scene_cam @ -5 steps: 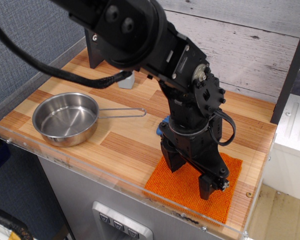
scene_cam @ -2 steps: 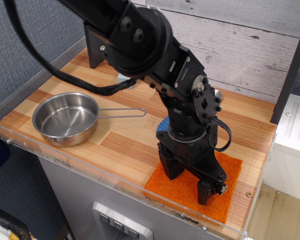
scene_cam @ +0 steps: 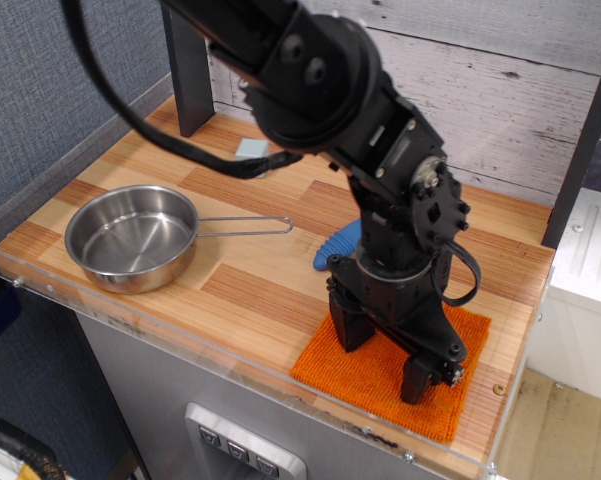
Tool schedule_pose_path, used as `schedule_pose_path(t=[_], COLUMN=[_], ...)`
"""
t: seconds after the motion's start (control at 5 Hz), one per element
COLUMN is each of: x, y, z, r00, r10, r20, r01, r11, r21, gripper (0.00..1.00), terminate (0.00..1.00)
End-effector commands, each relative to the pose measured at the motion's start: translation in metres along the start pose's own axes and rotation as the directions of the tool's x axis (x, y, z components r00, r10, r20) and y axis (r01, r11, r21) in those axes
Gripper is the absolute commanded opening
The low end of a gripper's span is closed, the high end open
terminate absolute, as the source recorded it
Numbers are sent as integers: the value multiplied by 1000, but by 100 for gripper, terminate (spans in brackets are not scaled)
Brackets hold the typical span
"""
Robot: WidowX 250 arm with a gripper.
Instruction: Move orange towel to back right next to blue spoon,
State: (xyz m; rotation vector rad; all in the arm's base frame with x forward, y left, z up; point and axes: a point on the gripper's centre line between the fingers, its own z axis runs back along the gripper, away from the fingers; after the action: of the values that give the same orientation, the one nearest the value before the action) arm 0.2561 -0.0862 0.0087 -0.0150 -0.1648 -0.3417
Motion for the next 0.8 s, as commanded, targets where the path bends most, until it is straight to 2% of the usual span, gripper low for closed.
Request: schedule_pose_path(t=[0.0, 0.2, 0.6], x=[12, 25, 72], y=[16, 23, 42], z=[-6, -9, -18], r00=[998, 997, 996], r10=[66, 78, 76], r20=[7, 20, 47], r01=[-65, -77, -75], r11=[998, 997, 997], r21=[-18, -16, -17], gripper=[100, 100, 100], terminate=[0, 0, 0])
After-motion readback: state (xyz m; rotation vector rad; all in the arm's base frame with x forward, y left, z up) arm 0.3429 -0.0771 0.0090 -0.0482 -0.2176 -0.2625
